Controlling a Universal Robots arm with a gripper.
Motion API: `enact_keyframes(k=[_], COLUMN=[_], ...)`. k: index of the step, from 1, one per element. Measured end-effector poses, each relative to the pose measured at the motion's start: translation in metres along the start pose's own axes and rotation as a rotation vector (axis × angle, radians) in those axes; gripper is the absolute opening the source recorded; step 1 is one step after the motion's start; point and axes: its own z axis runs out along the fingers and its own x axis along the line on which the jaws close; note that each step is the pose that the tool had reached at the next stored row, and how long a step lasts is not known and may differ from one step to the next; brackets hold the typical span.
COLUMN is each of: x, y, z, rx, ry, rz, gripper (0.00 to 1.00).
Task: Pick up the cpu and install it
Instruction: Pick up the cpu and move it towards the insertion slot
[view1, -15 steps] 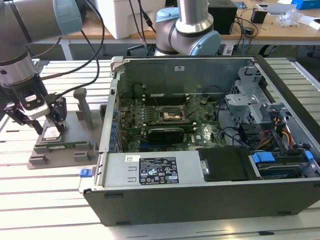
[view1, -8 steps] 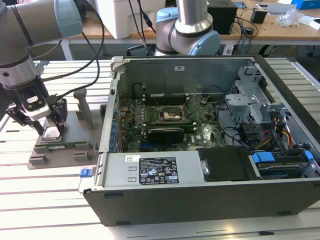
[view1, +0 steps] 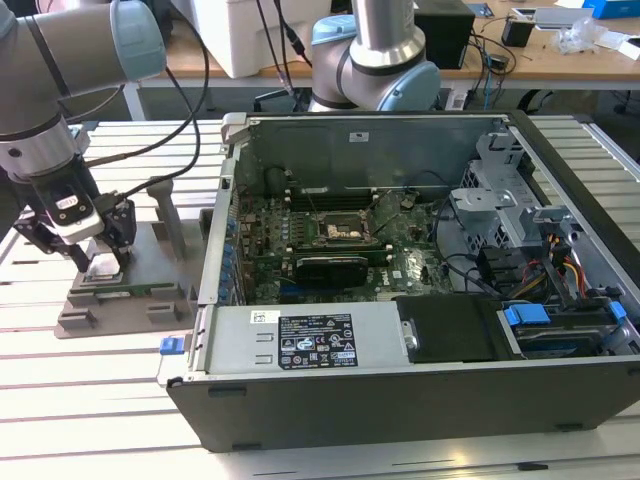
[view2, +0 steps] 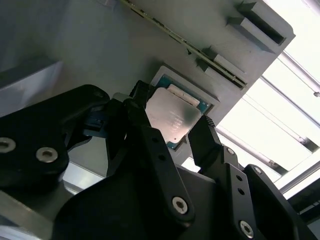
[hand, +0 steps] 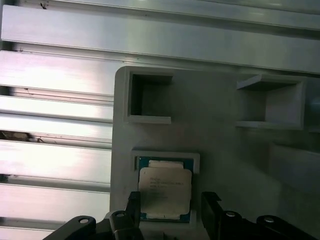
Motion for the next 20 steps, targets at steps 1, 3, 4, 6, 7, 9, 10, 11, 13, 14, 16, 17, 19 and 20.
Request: enact_keyframes(k=[1,3,4,6,7,9,10,11,13,14,16,17,19,20], x=[0.0000,0.0000,0.0001,0.0001,0.0001,0.0001,0.0001,0.0001,0.0028,0.0032,0.0033,0.0033,0.0031,0.0032], y=[0.0001,0.0001,0.0001,0.0001,0.0001,0.0002,0.0002,0.0001,0.0007,0.0010,0.0019,0.0023,0.0038,0.0041], z=[0.0013,0.0027,0.0033,0.0035,0.0036,0.0036,0.0036,0.0036,0.0045,0.0051,0.0061,0.0068,0.0090,0.0096], rx=[0.0000,0.0000,0.0000,0.0001,0.0001,0.0001,0.0000,0.0001,-0.0029,-0.0060,-0.0086,-0.0095,-0.0139,-0.0145], ry=[0.0000,-0.0001,0.0000,0.0002,0.0000,-0.0001,-0.0001,0.0000,-0.0004,-0.0006,-0.0010,-0.0011,-0.0014,-0.0013], rz=[0.000,0.000,0.000,0.000,0.000,0.000,0.000,0.000,0.000,0.000,0.000,0.000,0.000,0.000], gripper=[0.60,0.60,0.60,0.60,0.60,0.60,0.60,0.67,0.67,0.67,0.67,0.67,0.67,0.67])
